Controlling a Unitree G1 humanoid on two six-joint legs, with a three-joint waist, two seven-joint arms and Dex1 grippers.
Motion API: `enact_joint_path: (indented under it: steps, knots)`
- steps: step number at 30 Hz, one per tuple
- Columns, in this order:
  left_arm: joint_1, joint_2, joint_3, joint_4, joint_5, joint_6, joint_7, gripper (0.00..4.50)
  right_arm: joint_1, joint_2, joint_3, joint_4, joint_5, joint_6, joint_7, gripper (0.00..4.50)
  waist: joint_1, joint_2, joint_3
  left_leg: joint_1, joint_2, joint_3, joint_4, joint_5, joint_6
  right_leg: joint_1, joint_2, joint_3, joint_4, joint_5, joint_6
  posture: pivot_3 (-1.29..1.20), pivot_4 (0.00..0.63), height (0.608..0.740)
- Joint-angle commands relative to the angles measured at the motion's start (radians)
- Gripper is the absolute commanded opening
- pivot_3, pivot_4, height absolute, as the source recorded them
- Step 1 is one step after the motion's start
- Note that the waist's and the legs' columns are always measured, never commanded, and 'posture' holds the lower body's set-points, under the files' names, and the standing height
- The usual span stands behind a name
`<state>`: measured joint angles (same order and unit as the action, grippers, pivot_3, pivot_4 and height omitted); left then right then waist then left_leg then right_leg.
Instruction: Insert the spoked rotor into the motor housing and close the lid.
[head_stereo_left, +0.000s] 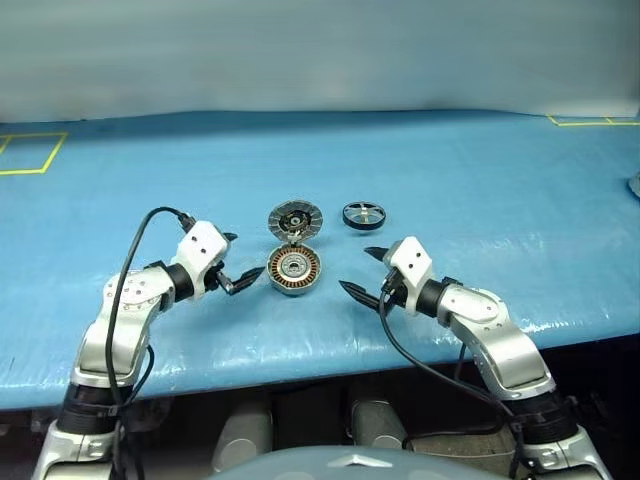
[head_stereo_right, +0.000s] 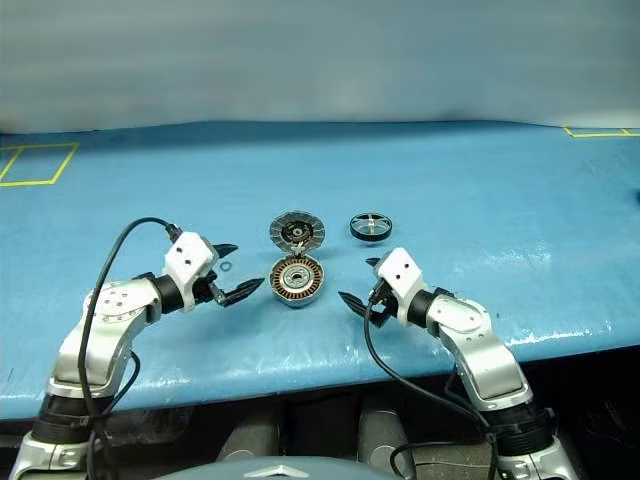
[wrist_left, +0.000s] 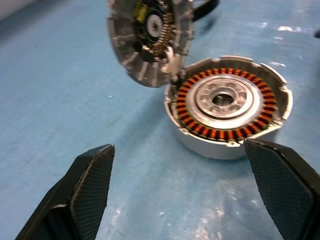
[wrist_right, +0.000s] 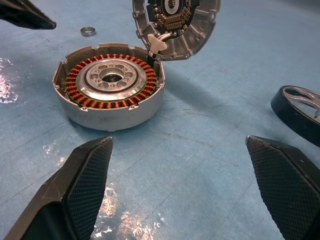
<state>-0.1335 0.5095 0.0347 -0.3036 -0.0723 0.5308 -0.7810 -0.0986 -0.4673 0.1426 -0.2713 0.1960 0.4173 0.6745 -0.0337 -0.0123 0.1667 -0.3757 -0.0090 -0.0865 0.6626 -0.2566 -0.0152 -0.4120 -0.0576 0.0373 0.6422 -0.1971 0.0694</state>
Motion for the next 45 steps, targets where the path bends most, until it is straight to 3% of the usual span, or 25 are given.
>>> enact_joint_path:
  steps: [1,20,31,40,43,45]
  knots:
    - [0.006,-0.008,-0.001,0.041,0.014,-0.037,0.067,4.49,0.008,-0.009,-0.016,-0.053,0.020,0.005,0.005,4.50,-0.003,0.000,0.000,0.000,0.000,0.000,-0.001,0.000,0.000,0.000,0.000,0.000,0.000,0.000,0.000,0.00,0.150,0.740]
    - [0.012,-0.129,0.037,0.178,-0.021,-0.050,0.328,4.49,0.012,-0.007,0.001,-0.063,0.014,0.022,-0.010,4.50,-0.001,0.000,0.000,0.000,0.000,0.000,-0.001,0.000,0.000,0.000,0.000,0.000,-0.001,0.000,0.000,0.00,0.150,0.740]
    - [-0.008,-0.149,0.025,0.256,-0.024,-0.051,0.370,4.49,0.012,-0.002,0.010,-0.057,0.008,0.019,-0.016,4.50,-0.001,0.000,0.000,0.000,0.000,0.000,-0.001,0.000,0.000,0.000,0.000,0.000,-0.001,0.000,0.000,0.00,0.150,0.740]
    - [-0.024,-0.155,0.022,0.285,-0.029,0.058,0.392,4.49,0.008,0.003,0.014,-0.052,0.001,0.010,-0.023,4.50,-0.001,0.000,0.000,0.000,0.000,0.000,-0.001,0.000,0.000,0.000,0.000,0.000,-0.001,0.000,0.000,0.00,0.150,0.740]
    - [-0.016,-0.151,0.008,0.273,-0.022,0.070,0.391,3.92,0.003,0.005,0.013,-0.048,-0.002,0.007,-0.026,4.50,-0.002,0.000,0.000,0.000,0.000,0.000,-0.001,0.000,0.000,0.000,0.000,0.000,-0.001,0.000,0.000,0.00,0.150,0.740]
    - [-0.014,-0.147,0.002,0.271,-0.015,0.075,0.395,3.32,0.000,0.005,0.012,-0.046,-0.004,0.006,-0.028,4.50,-0.003,0.000,0.000,0.001,0.000,0.000,-0.001,0.000,0.000,0.000,0.000,0.000,-0.001,0.000,0.000,0.00,0.150,0.740]
